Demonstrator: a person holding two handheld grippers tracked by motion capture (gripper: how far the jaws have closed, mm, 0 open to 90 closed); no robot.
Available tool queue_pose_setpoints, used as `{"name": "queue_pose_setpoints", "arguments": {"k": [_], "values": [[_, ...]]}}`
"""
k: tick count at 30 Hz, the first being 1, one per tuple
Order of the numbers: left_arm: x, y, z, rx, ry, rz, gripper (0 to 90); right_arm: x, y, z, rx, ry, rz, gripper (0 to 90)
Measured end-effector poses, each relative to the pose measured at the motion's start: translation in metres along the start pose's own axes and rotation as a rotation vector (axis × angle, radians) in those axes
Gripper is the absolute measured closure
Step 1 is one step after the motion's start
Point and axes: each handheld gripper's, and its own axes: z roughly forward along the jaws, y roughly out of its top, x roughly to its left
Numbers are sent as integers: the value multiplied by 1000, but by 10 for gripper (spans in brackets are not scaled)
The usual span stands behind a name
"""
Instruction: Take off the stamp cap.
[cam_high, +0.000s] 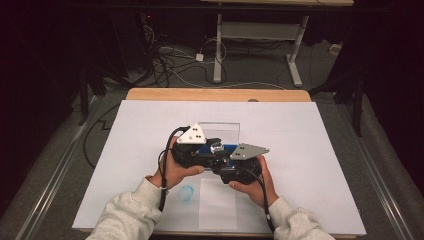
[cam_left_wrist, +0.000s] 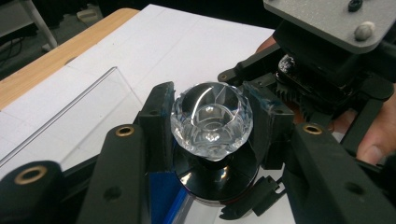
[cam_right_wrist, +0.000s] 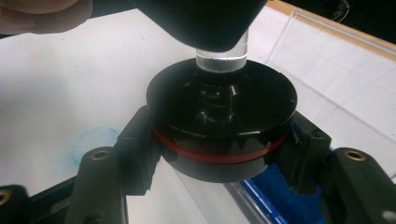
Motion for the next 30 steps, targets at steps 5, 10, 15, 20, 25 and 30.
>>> {"name": "queue_pose_setpoints", "arguments": {"k": [5,10,15,20,25,30], "values": [[-2,0,0,-12,18,0,550,0,0,0,1,15,27,388],[7,-3,-5,-64,2,-71,551,1,2,-3,4,-48,-14,389],[20,-3,-27,-108,23,-88,550,3,-2,-3,26,-36,-67,388],[15,-1,-28,-80,27,-47,550,-1,-3,-8,48,-82,-97,388],[15,-2,-29,-58,43,-40,550,-6,-4,-21,55,-114,-124,387],[16,-2,-30,-36,59,-28,550,-12,-7,-36,49,-155,-125,386]]}}
